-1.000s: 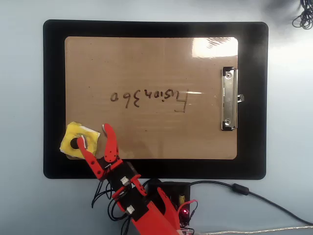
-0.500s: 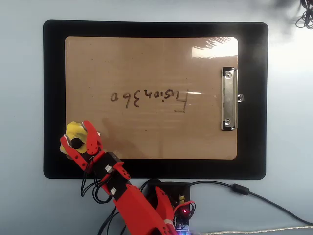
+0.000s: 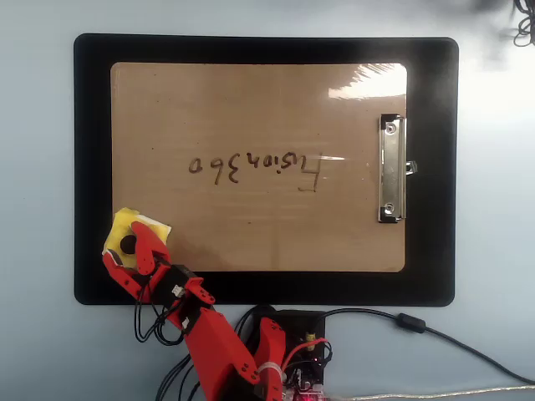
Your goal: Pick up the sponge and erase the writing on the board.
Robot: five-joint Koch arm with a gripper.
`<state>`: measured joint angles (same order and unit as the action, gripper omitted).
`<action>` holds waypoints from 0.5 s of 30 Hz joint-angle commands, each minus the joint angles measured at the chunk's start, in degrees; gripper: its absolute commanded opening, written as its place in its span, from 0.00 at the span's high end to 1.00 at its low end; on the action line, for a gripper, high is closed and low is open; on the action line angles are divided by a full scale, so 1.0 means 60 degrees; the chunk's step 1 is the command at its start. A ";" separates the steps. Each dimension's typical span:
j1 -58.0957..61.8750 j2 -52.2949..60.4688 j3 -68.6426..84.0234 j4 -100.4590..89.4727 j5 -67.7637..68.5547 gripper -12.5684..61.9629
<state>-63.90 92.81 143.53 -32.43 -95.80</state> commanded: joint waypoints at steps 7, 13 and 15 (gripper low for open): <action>-0.0059 0.0146 0.0044 -0.0688 0.0659 0.41; -0.0073 -0.0264 -0.0015 -0.0674 0.1025 0.41; -0.0059 -0.0439 -0.0029 -0.0674 0.1128 0.41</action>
<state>-63.98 89.74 143.96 -32.43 -89.91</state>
